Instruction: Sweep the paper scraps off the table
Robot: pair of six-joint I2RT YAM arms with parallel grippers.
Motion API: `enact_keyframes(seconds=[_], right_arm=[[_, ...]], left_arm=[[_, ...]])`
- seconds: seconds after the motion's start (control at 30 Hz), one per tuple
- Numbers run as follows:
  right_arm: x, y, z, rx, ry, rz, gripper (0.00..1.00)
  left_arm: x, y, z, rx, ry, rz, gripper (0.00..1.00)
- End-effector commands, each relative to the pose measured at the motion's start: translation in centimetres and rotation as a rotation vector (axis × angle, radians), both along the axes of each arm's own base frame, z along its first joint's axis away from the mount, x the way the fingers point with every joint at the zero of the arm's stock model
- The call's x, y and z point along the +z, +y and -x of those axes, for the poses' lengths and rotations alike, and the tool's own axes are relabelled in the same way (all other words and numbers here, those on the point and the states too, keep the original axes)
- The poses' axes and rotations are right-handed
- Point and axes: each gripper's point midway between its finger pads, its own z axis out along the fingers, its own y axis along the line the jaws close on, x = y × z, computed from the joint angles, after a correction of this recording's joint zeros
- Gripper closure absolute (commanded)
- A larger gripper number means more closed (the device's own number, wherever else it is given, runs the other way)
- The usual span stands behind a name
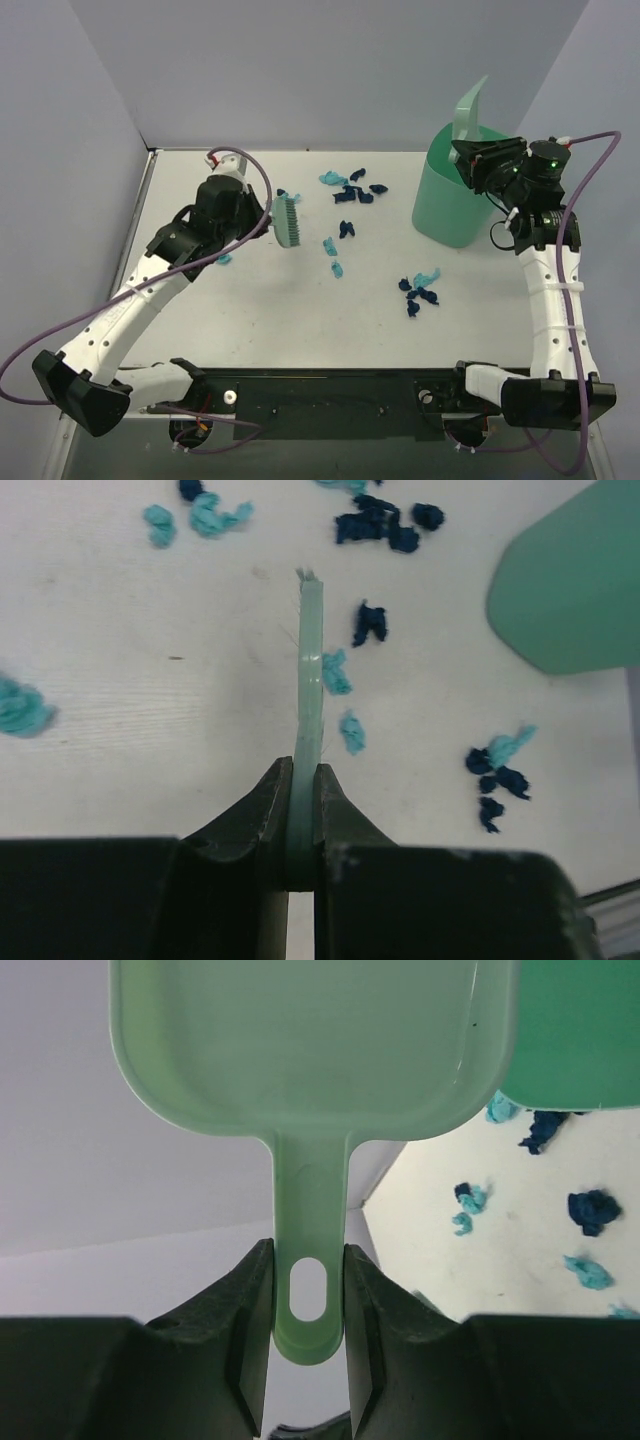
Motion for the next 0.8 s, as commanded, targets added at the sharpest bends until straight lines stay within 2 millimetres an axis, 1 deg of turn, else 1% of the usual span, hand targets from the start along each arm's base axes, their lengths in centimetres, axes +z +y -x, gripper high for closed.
enact_keyframes(seconds=[0.0,0.03,0.07,0.1,0.13,0.17,0.2,0.23,0.27,0.3,0.33,0.37,0.4,0.43,0.47,0.5,0.53,0.57,0.6,0.63,0.67,0.77], right_arm=[[2.5,1.4,3.5,0.124,-0.087,0.270,1.00],[2.2,1.5,3.9,0.136,-0.069,0.299,1.00],[2.6,1.6,4.4,0.151,-0.083,0.348,1.00],[2.5,1.8,4.9,0.160,-0.072,0.368,1.00],[2.9,1.6,5.2,0.156,-0.082,0.411,1.00],[2.5,2.0,5.8,0.170,-0.060,0.432,1.00],[3.0,2.6,6.2,0.191,-0.079,0.467,1.00],[2.6,2.6,6.5,0.187,-0.058,0.487,1.00],[2.9,3.0,7.0,0.204,-0.066,0.511,1.00],[3.0,3.0,7.1,0.202,-0.067,0.523,1.00],[2.9,3.4,7.3,0.215,-0.066,0.533,1.00],[2.9,3.4,7.3,0.215,-0.064,0.538,1.00],[2.7,3.6,7.4,0.225,-0.061,0.545,1.00],[2.3,3.5,7.4,0.219,-0.049,0.552,1.00],[2.3,3.6,7.6,0.224,-0.052,0.567,1.00],[2.0,3.4,7.6,0.214,-0.044,0.579,1.00],[1.8,3.5,7.8,0.222,-0.040,0.593,1.00],[1.7,3.5,7.8,0.221,-0.035,0.599,1.00],[1.5,3.6,7.9,0.230,-0.033,0.613,1.00],[1.3,3.5,8.0,0.227,-0.025,0.624,1.00],[1.0,3.5,8.1,0.232,-0.015,0.641,1.00],[0.2,3.3,8.2,0.237,0.000,0.670,1.00]], left_arm=[[4.0,-7.3,0.3,-0.090,-0.090,0.355,1.00],[3.8,-8.9,0.7,-0.100,-0.080,0.401,1.00],[3.7,-9.8,0.8,-0.111,-0.081,0.423,1.00],[3.6,-11.7,1.1,-0.129,-0.073,0.471,1.00],[3.3,-12.6,1.3,-0.137,-0.064,0.489,1.00],[2.9,-14.4,1.6,-0.153,-0.051,0.520,1.00],[2.7,-15.3,1.7,-0.162,-0.044,0.535,1.00],[2.3,-17.1,2.0,-0.184,-0.034,0.557,1.00],[2.4,-18.2,2.5,-0.194,-0.031,0.579,1.00],[1.4,-19.1,2.2,-0.192,-0.013,0.571,1.00],[1.7,-20.2,2.5,-0.204,-0.011,0.602,1.00],[0.0,-21.1,2.4,-0.204,0.023,0.585,1.00],[0.8,-22.3,2.7,-0.228,0.017,0.626,1.00],[-0.6,-23.2,2.5,-0.230,0.040,0.611,1.00],[-0.6,-24.4,3.1,-0.249,0.046,0.628,1.00],[-1.8,-25.2,3.1,-0.251,0.062,0.619,1.00],[-1.7,-26.2,3.4,-0.266,0.063,0.636,1.00],[-3.0,-27.0,3.4,-0.268,0.084,0.628,1.00],[-3.5,-28.1,3.6,-0.285,0.102,0.646,1.00],[-4.0,-28.7,3.7,-0.291,0.111,0.650,1.00],[-4.5,-29.8,3.9,-0.309,0.125,0.664,1.00],[-5.4,-31.4,4.0,-0.331,0.149,0.685,1.00]])
